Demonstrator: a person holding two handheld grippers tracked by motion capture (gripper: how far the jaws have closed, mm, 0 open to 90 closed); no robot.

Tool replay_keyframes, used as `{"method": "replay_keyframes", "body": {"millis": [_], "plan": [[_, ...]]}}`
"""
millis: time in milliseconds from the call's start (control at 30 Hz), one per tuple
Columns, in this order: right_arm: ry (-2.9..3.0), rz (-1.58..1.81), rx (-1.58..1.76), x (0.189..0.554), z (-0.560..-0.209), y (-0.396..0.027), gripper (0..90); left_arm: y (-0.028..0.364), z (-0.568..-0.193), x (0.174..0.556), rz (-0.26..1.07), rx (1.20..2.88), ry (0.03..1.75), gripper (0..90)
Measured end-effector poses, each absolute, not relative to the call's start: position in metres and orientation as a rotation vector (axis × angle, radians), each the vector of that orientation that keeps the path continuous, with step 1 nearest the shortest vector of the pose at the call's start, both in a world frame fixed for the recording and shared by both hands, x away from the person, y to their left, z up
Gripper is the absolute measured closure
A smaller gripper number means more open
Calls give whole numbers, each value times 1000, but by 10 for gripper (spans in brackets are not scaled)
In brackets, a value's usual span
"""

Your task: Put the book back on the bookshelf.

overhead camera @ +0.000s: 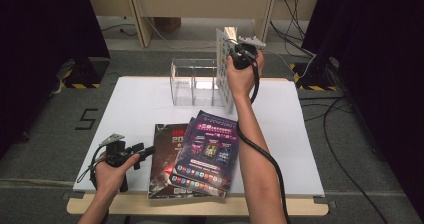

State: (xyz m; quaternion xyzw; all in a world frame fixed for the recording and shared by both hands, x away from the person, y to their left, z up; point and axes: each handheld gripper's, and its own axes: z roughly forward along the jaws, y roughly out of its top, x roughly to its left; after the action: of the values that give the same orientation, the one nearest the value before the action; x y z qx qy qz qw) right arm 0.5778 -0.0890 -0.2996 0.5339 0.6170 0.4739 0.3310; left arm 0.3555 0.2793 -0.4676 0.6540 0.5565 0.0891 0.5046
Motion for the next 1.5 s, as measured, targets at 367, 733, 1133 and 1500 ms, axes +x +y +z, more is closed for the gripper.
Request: {"method": "replay_keyframes", "body": {"millis": [367,733,1133,1500], "plan": [[1609,1242,1387,582,-303,-87,743,279,-469,356,210,1581,1345,356],[1578,1204,1346,574,-314,-87,738,278,-469,355,212,1588,1342,355],[1581,1165,1331,569,-319,-93,711,275,-470,354,208,1596,1335,356],[1591,1167,1330,566,-318,-95,660,275,-470,353,209,1597,1334,355]]}}
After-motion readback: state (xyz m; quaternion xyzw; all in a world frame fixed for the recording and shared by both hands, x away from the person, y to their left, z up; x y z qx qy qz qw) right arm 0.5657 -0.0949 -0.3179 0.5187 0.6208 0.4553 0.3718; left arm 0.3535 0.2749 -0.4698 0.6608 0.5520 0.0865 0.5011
